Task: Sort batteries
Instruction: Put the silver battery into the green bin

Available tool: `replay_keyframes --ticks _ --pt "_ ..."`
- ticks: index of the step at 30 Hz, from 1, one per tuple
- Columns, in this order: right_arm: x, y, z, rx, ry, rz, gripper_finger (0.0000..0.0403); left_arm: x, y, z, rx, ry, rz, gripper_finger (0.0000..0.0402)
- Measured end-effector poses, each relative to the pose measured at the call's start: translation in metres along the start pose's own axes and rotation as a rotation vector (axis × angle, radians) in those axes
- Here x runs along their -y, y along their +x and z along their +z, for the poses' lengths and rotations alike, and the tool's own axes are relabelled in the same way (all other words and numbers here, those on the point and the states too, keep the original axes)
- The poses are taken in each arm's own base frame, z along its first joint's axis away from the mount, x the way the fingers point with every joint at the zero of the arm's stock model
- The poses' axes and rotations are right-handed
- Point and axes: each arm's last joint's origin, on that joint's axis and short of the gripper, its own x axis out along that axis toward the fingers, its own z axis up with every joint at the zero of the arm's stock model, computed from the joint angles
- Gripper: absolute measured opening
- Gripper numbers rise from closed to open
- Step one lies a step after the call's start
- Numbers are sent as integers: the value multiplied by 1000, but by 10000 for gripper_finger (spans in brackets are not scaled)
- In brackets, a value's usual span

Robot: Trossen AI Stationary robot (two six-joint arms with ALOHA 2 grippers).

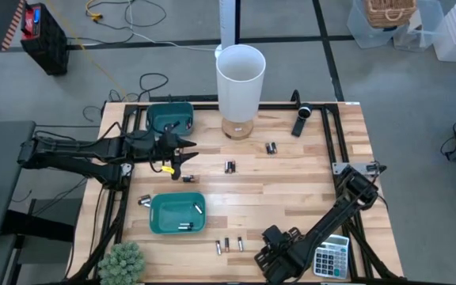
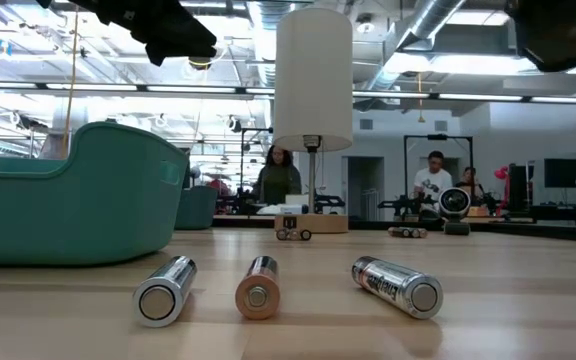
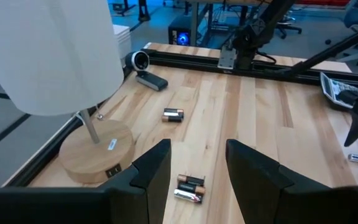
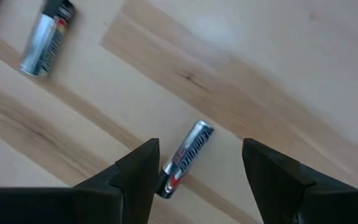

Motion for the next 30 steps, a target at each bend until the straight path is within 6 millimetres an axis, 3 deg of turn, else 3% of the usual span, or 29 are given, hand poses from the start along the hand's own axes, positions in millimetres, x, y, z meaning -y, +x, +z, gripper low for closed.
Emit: replay_keyframes --ticks 13,30 --pt "-4 17 -4 -41 18 -28 238 0 0 -1 -14 -11 1 148" --pt "-4 24 -3 -67 2 -52 61 0 0 -1 -14 -10 1 148"
